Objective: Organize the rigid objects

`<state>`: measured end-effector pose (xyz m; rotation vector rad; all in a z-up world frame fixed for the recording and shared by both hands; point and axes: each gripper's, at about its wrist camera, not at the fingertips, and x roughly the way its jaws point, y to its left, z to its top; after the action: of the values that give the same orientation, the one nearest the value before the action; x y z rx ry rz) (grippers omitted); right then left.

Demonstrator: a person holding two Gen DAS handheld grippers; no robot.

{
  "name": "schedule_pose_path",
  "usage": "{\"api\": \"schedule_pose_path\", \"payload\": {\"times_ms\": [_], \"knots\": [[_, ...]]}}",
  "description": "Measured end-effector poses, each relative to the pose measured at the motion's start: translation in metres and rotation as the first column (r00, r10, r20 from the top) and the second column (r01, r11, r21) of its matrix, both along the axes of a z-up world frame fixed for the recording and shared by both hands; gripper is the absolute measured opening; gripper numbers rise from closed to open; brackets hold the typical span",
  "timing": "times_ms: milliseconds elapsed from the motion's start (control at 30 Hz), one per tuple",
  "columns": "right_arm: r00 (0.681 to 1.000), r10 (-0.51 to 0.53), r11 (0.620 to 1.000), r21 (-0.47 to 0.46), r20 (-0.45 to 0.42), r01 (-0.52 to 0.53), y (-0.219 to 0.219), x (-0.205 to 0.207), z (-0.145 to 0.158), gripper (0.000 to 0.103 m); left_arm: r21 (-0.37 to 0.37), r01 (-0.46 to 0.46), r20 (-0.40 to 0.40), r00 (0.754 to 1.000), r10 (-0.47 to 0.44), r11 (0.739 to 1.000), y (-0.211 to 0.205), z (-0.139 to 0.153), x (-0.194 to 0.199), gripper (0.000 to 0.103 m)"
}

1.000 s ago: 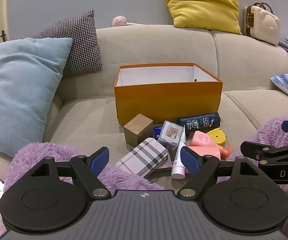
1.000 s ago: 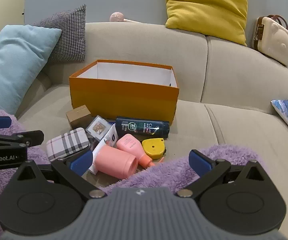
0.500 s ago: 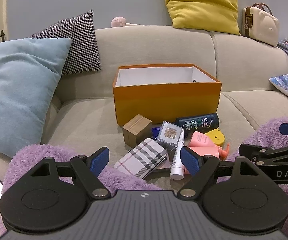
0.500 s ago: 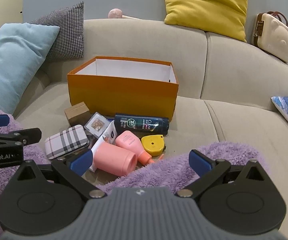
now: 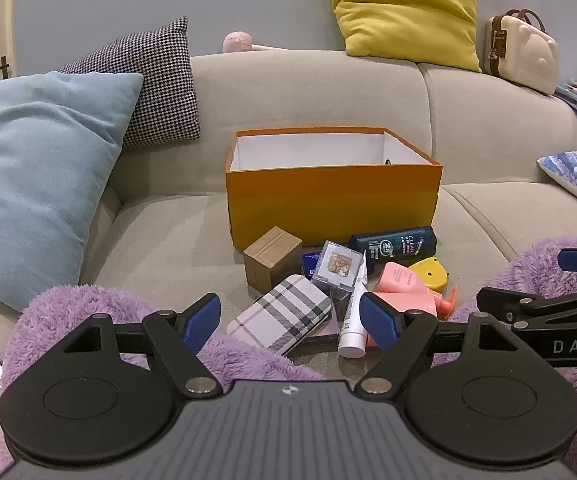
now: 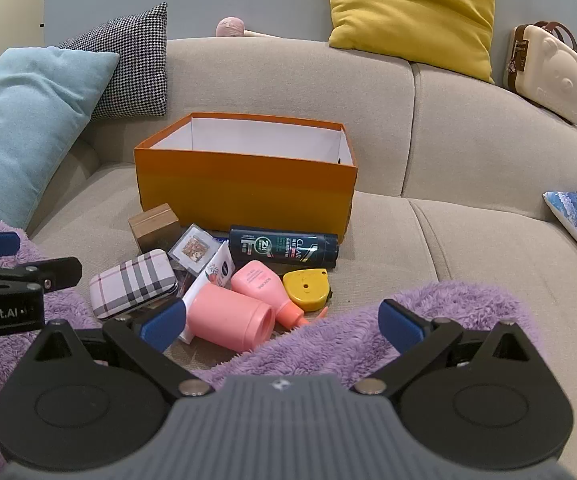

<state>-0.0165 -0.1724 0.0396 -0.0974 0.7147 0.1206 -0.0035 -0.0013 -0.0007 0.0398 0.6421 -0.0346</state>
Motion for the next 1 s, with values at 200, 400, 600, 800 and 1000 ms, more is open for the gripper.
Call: {"api": "schedule_pose_path", "payload": {"times_ms": [200, 400, 600, 800, 1000], "knots": [[1.000, 0.000, 1.000, 0.000, -0.001, 0.000, 0.000, 0.000, 0.000, 0.102, -0.003, -0.002, -0.001, 1.000, 0.002, 1.000, 0.000, 0.000, 0.000, 0.093], [1.000, 0.000, 1.000, -0.001, -0.004, 0.000, 0.000, 0.000, -0.001, 0.102, -0.004, 0.003, -0.004, 1.000, -0.003, 1.000, 0.000, 0.000, 0.000, 0.093], [1.000, 0.013, 1.000, 0.009, -0.028, -0.013, 0.000, 0.002, -0.006, 0.102, -0.026, 0.022, -0.024, 0.999, -0.022, 0.999, 0.001, -0.003, 0.003, 0.088], [0.996, 0.047, 0.998, 0.035, -0.077, -0.045, 0.002, 0.011, -0.011, 0.082, -0.083, 0.081, -0.082, 0.993, -0.088, 0.993, 0.002, -0.007, 0.013, 0.072], [0.984, 0.106, 0.993, 0.059, -0.143, -0.099, 0.008, 0.026, -0.022, 0.054, -0.123, 0.125, -0.142, 0.980, -0.142, 0.984, 0.002, -0.014, 0.027, 0.045]]}}
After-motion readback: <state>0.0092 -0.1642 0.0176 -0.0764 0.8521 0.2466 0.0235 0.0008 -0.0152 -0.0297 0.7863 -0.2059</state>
